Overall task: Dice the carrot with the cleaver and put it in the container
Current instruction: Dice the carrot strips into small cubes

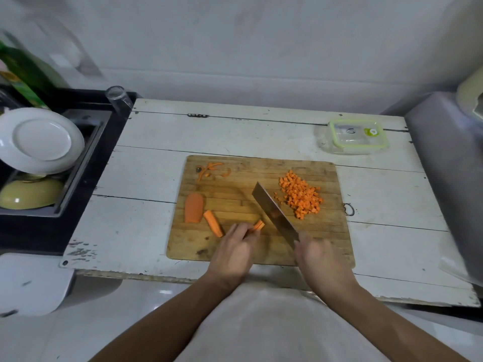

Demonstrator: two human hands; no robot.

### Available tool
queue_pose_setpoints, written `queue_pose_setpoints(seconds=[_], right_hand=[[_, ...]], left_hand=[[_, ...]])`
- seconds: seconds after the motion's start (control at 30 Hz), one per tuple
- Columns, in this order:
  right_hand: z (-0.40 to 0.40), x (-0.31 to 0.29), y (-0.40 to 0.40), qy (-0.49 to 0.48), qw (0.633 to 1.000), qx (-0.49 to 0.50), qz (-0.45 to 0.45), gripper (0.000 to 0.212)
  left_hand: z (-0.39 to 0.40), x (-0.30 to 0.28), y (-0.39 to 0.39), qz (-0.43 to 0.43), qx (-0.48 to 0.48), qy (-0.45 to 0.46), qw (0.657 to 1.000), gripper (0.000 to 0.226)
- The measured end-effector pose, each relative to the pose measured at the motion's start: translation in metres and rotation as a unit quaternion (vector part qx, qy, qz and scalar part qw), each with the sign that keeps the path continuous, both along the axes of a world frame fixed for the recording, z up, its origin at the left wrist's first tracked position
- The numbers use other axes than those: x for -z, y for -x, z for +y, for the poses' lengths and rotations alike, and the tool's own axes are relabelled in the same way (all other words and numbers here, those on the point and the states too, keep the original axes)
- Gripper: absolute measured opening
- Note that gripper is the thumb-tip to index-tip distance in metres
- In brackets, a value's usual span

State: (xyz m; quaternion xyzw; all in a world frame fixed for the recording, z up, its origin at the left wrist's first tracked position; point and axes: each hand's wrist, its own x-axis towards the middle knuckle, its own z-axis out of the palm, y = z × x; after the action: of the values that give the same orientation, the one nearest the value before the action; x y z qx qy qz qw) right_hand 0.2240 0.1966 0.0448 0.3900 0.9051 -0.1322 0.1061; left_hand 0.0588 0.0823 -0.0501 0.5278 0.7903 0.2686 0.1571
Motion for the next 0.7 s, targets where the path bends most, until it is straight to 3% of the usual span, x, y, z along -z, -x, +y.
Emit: queue_pose_setpoints(seconds=[0.13,0.37,0.53,0.7], right_hand=[[-0.011,-0.004,-0.020,0.003,0.998,-0.039,-0.048,0.010],[-0.015,0.005,-0.003,-0.017,0.992,-0.078,-0.095,0.030],[0.001,0.013,0.010,-0.029,0.999,-0.025,-0.033,0.014],[0.040,0.012,-0.002,-0.026,0.995,0.089,0.021,0.023]], left_hand=[[-0.001,0.013,0.000,-0.009,-0.002,-0.002,1.000,0.029],[0.000,0.002,-0.001,0.051,0.032,0.000,0.998,0.029],[-0.002,-0.003,0.007,0.026,0.049,0.017,0.998,0.044],[0.007,-0.008,0.012,0.067,0.059,0.036,0.995,0.037]])
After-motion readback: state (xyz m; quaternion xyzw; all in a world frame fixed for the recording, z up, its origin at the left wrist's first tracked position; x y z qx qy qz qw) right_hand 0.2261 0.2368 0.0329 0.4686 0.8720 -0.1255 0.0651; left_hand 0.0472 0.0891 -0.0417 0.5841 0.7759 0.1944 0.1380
